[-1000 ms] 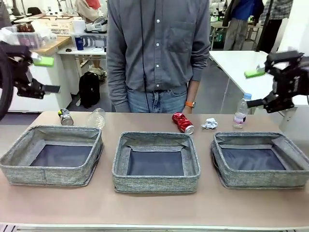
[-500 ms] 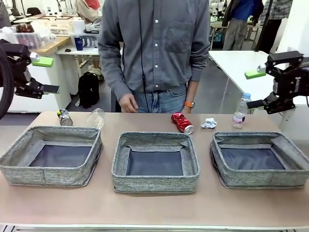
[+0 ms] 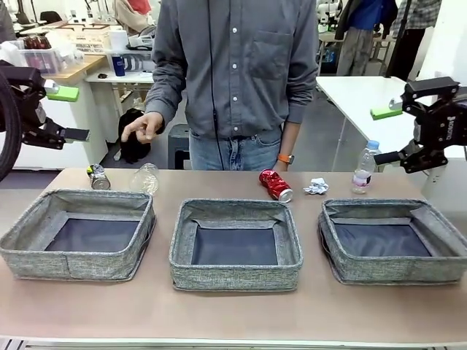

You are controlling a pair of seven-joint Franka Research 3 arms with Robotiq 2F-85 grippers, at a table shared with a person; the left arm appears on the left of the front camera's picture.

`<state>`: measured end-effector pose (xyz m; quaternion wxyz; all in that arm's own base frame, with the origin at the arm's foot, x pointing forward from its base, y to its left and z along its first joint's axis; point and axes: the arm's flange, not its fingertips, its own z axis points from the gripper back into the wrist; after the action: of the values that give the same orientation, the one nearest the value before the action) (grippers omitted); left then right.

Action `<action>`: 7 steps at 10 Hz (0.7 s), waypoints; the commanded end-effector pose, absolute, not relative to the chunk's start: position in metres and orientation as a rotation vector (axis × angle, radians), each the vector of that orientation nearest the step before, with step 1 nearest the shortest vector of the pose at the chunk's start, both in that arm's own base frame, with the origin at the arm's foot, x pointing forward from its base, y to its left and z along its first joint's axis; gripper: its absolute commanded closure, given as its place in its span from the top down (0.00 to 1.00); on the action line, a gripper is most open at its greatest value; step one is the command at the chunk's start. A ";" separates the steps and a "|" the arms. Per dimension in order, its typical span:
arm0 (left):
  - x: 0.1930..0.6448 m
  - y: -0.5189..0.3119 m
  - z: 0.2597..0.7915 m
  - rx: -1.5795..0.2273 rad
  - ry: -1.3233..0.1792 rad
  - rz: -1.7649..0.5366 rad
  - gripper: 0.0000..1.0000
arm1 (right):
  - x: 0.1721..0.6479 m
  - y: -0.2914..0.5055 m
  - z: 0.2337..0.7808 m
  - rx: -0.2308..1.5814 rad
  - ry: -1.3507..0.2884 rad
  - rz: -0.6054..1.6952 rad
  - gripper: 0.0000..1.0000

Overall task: Sort the waste into the appropriate baskets.
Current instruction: Pick up the waste item pointed out by the person.

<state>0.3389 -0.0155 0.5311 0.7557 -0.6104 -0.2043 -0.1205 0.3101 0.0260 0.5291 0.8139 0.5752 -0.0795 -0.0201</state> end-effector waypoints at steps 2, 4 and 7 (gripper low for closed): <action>0.340 -0.017 0.532 -1.349 -0.469 -0.287 1.00 | 0.312 0.028 0.536 1.251 -0.173 -0.046 1.00; 0.340 -0.017 0.532 -1.349 -0.469 -0.287 1.00 | 0.312 0.028 0.536 1.251 -0.173 -0.046 1.00; 0.340 -0.017 0.532 -1.349 -0.469 -0.287 1.00 | 0.312 0.028 0.536 1.251 -0.173 -0.046 1.00</action>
<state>0.3387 -0.0163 0.5314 0.7548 -0.6111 -0.2049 -0.1221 0.3103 0.0265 0.5299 0.8117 0.5781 -0.0806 -0.0217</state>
